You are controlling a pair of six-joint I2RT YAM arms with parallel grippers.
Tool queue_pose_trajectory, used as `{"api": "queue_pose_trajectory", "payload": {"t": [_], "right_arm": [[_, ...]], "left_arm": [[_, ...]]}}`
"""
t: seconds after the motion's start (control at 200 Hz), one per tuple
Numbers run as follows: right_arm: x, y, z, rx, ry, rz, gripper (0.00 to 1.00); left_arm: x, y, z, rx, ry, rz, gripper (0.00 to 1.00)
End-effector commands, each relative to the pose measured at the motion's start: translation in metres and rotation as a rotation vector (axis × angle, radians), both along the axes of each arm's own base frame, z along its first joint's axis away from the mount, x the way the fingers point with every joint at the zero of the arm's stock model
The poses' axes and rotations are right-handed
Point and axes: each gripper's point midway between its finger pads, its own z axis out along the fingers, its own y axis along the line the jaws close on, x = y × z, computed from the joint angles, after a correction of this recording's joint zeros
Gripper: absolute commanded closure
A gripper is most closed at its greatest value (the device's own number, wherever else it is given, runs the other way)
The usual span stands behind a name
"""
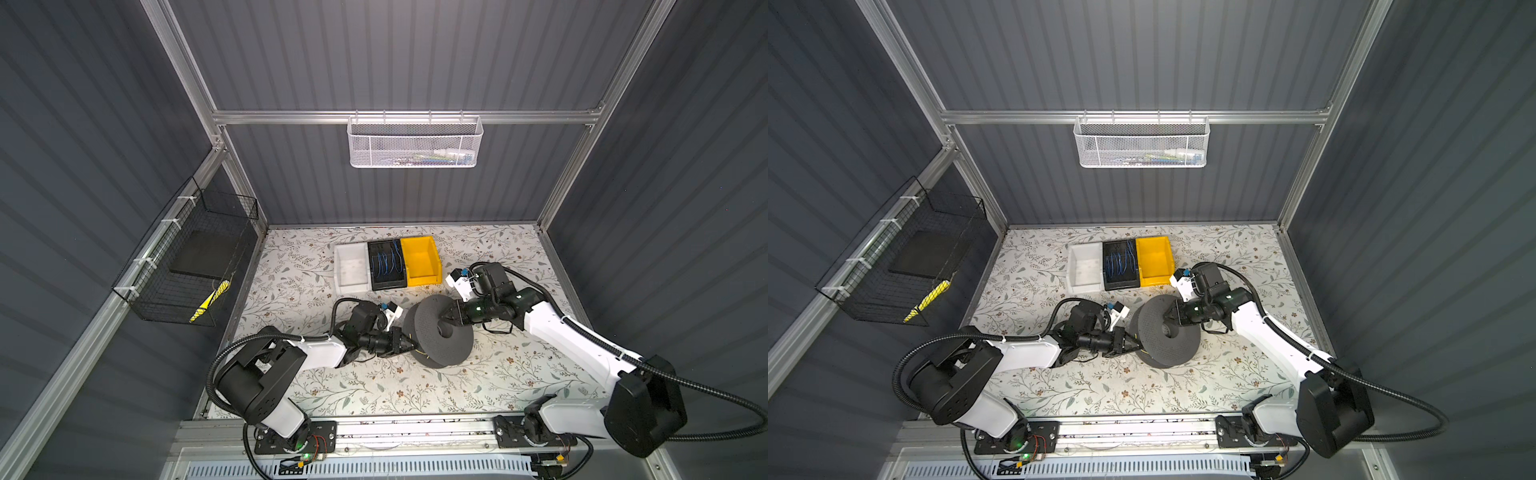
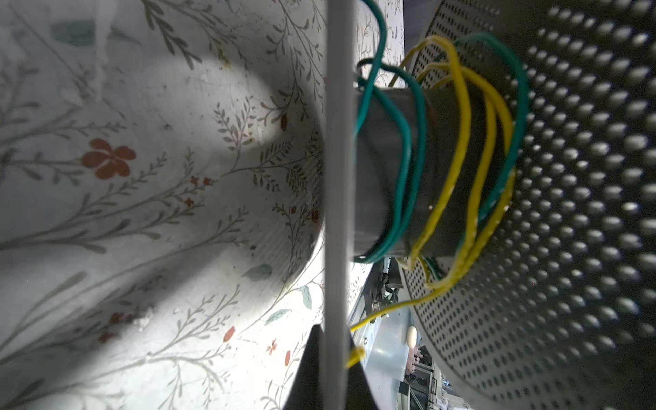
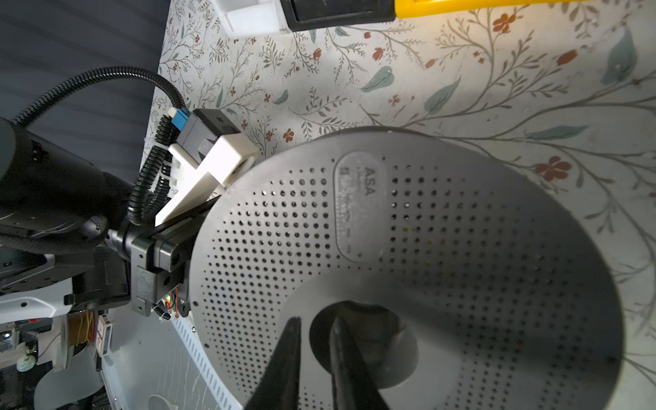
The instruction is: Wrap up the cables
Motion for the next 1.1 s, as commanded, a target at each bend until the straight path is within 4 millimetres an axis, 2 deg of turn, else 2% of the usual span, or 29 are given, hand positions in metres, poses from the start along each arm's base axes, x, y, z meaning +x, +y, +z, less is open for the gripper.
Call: {"api": "queue_pose_trajectory", "payload": {"t": [0.0,0.07,0.175,0.38,0.51,0.745,0.955,1.095], "right_arm": [[0.000,-0.001,-0.005,-0.032,-0.017,0.007,0.81],[0.000,-0.002,-0.002,-0.036,-0.031,0.004,0.81],[0.000,0.000,0.000,-0.028,-0.040,0.007,0.81],[-0.002,0.006,-0.014,-0.044,-0.004,0.033,0.82],[-0.002,0.007,-0.023,-0.050,0.007,0.033,0.82],[-0.004,0.008,-0.044,-0.073,0.034,0.044,0.83],[-0.001,0.013,-0.048,-0.066,0.038,0.054,0.83],[-0.003,0.014,-0.047,-0.055,0.042,0.056,0.83]], "left_arm": [[-0.008,-0.004,0.016,-0.108,-0.003,-0.039,1.00],[-0.010,0.000,0.017,-0.112,0.003,-0.025,1.00],[-0.016,0.008,0.000,-0.042,0.030,-0.022,1.00],[-0.011,0.020,-0.025,0.119,0.030,-0.012,1.00],[0.000,0.024,-0.026,0.157,0.008,0.010,0.97],[0.002,0.034,-0.039,0.284,-0.011,-0.025,0.96],[0.006,0.036,-0.046,0.285,0.006,-0.017,0.91],[0.012,0.041,-0.043,0.223,0.020,0.033,0.88]]}}
